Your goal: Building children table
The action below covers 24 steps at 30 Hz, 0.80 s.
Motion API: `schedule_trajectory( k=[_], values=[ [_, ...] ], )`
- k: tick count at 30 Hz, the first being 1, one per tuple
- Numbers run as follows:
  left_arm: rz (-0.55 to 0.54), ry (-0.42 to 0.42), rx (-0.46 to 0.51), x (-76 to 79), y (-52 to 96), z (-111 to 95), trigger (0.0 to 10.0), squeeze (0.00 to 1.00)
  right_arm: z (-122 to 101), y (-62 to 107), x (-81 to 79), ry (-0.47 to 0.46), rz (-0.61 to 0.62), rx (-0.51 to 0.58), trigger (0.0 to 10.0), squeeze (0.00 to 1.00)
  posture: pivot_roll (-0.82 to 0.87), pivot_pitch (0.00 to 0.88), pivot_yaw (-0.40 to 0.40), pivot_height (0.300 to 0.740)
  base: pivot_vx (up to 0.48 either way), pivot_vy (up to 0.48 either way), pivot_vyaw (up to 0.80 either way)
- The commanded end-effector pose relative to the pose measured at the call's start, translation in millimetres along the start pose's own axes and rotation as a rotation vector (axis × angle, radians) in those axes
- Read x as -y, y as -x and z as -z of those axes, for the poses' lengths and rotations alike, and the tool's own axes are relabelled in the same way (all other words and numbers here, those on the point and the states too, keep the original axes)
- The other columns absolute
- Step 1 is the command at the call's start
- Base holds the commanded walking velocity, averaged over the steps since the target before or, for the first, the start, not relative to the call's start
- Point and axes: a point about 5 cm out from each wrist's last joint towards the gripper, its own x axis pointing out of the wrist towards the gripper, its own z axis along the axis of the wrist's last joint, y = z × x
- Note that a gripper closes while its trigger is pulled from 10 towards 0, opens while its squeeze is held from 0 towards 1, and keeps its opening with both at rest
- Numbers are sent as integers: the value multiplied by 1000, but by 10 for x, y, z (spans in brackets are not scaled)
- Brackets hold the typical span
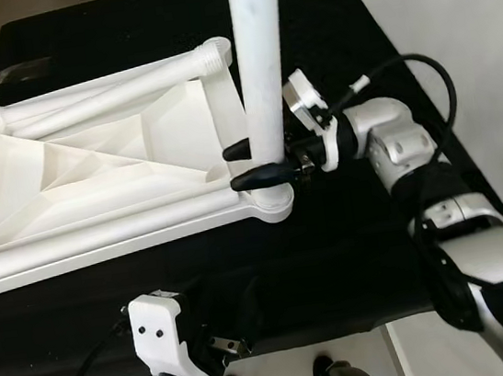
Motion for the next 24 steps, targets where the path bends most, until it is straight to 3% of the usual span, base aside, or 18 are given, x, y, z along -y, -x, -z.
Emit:
schedule_trajectory(
  k=[1,2,3,4,5,6,7,8,9,10,16,17,18,20,21,22,23,24],
  values=[
    [-18,0,-40,-24,23,71,10000,0,95,45,0,-39,45,-14,0,0,41,305,9,740,0,0,0],
    [-18,0,-39,-28,22,72,10000,0,135,52,3,-37,109,-22,0,0,39,305,7,740,0,0,0],
    [-18,-2,-38,-45,25,69,10000,0,311,-19,-71,-97,290,-54,0,0,35,299,8,740,0,0,0],
    [-18,-2,-38,-45,25,69,10000,0,311,-19,-71,-97,290,-54,0,0,35,299,8,740,0,0,0],
    [-18,-8,-39,-73,23,64,10000,0,649,-149,-365,-207,577,-153,0,0,27,295,30,740,0,0,0],
    [-18,-8,-39,-73,23,64,10000,0,649,-149,-365,-207,577,-153,0,0,27,295,30,740,0,0,0],
    [-17,-14,-40,-103,18,66,10000,0,798,-147,-600,-259,826,-216,0,0,22,283,38,740,0,0,0],
    [-17,-14,-40,-103,18,66,10000,0,798,-147,-600,-259,826,-216,0,0,22,283,38,740,0,0,0],
    [-16,-16,-42,-132,9,72,10000,0,828,-134,-709,-296,1005,-234,0,0,15,256,50,740,0,0,0],
    [-15,-16,-44,-148,2,78,10000,0,823,-147,-733,-309,1074,-231,0,0,15,256,50,740,0,0,0],
    [-18,-21,-42,-167,-19,87,10000,0,733,-384,-660,-283,990,-174,0,0,33,251,36,740,0,0,0],
    [-24,-23,-38,-171,-22,84,10000,0,729,-431,-673,-285,968,-166,6235,0,31,249,37,740,0,0,0],
    [-27,-24,-35,-172,-24,80,10000,0,720,-483,-690,-282,899,-155,10000,0,32,250,34,740,0,0,0],
    [-27,-24,-35,-172,-24,80,10000,0,720,-483,-690,-282,899,-155,10000,0,32,250,34,740,0,0,0],
    [-28,-24,-33,-174,-26,78,10000,0,685,-519,-744,-296,875,-147,10000,698,32,250,34,740,0,0,0],
    [-26,-22,-33,-173,-28,78,10000,0,627,-542,-758,-310,828,-108,10000,1000,30,252,34,740,0,0,0],
    [-22,-20,-34,-167,-32,80,10000,0,514,-542,-709,-305,740,-25,10000,1000,31,252,31,740,0,0,0],
    [-22,-20,-34,-167,-32,80,10000,0,514,-542,-709,-305,740,-25,10000,1000,31,252,31,740,0,0,0]
  ],
)
